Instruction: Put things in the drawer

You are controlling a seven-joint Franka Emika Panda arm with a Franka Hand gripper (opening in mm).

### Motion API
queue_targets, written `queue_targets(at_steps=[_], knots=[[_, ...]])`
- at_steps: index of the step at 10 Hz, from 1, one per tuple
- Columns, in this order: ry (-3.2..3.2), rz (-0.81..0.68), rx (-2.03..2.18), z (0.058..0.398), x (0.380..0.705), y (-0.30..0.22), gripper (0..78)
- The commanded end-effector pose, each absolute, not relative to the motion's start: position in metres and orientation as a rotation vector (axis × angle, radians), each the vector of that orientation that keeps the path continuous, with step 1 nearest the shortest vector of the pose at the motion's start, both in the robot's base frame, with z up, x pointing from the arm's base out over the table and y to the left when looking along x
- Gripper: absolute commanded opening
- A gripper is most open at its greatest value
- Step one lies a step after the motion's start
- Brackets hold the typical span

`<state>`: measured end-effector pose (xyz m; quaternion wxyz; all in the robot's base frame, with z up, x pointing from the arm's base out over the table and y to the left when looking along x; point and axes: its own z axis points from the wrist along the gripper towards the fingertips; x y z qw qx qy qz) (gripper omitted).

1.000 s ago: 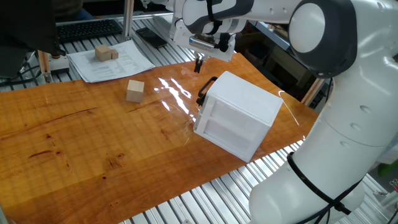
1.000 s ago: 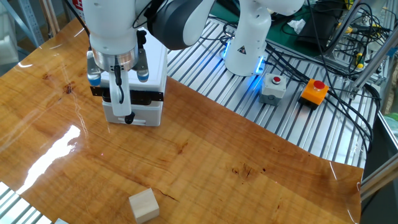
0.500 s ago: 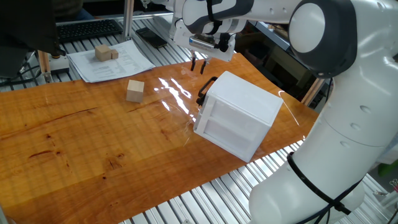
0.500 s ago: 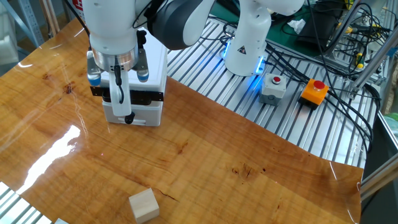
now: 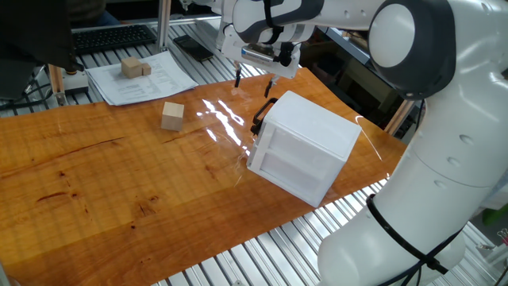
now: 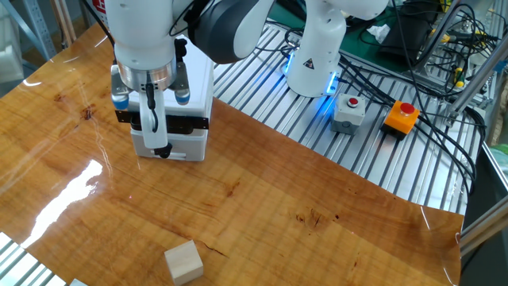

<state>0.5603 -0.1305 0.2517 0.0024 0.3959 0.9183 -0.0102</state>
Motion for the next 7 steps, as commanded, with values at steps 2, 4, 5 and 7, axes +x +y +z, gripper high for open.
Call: queue_targets(at_steps=[2,4,5,7], knots=[[2.876,-0.032,1.246,0.253,0.561,-0.131,77.4],[2.849,-0.017,1.327,0.243,0.563,-0.128,77.4],[2.845,-0.018,1.332,0.241,0.563,-0.128,77.4],[2.844,-0.018,1.334,0.241,0.563,-0.128,77.4]])
